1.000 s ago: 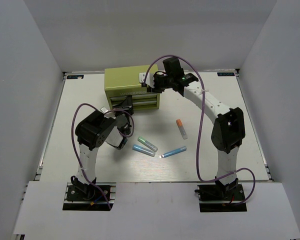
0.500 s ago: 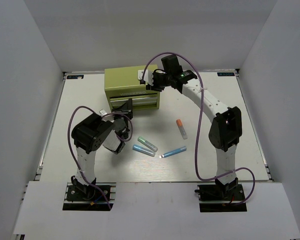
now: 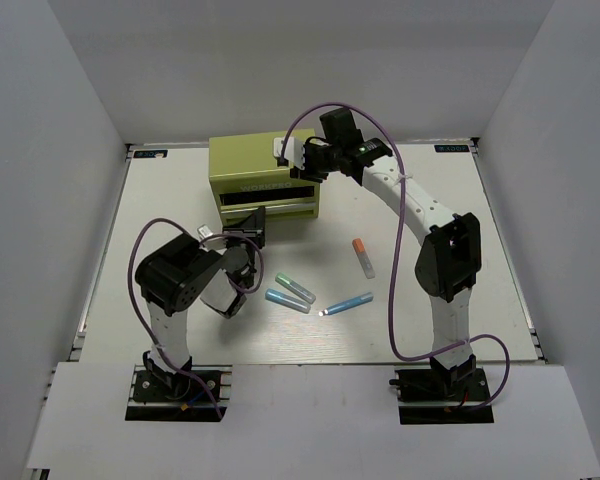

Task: Sort the stationery into containers
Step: Open the drawer in the storage box, then pick up the pen from the center of the board, then place the pen in the drawer, then close the drawer in the storage box.

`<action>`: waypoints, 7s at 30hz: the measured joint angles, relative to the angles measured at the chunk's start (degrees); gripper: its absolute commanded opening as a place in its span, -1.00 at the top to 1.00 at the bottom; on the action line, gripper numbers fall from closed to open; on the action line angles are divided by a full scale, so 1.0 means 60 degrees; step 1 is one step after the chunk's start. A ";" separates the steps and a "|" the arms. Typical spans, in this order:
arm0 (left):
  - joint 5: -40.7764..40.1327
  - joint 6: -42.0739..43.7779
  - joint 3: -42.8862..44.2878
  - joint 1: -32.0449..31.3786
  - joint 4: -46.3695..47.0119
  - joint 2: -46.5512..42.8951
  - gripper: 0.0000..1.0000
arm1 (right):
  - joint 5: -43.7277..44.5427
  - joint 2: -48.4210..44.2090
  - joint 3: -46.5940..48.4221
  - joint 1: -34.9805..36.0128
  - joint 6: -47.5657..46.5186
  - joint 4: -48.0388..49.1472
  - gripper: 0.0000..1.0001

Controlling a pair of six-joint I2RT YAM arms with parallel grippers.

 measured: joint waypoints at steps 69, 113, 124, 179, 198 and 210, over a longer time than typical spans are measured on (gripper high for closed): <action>0.1716 0.4561 0.1832 -0.1275 -1.7518 -1.0979 -0.98 | -0.2790 -0.5931 -0.9085 -0.0936 -0.3217 -0.3388 -0.31; 0.1304 0.4003 0.1628 -0.1260 -2.2065 -1.2455 -0.98 | -0.1311 -0.6400 -0.9504 0.0357 -0.0878 -0.0404 0.93; 0.1417 0.3883 0.1344 -0.1260 -2.1897 -1.2546 -0.98 | -0.0561 -0.3228 -0.4991 0.0882 0.0535 0.1592 0.90; 0.1730 0.3719 0.1053 -0.1260 -2.1216 -1.2652 -0.98 | -0.0528 0.0958 -0.0772 0.2127 -0.0652 -0.1195 1.00; 0.2036 0.3359 0.0233 -0.1260 -1.9274 -1.2611 -0.96 | 0.3264 0.1049 -0.1133 0.2350 0.1574 0.2142 1.00; 0.1993 0.2871 -0.0423 -0.1260 -1.7697 -1.2823 -0.74 | 0.4226 0.1464 -0.1111 0.2273 0.1566 0.2430 1.00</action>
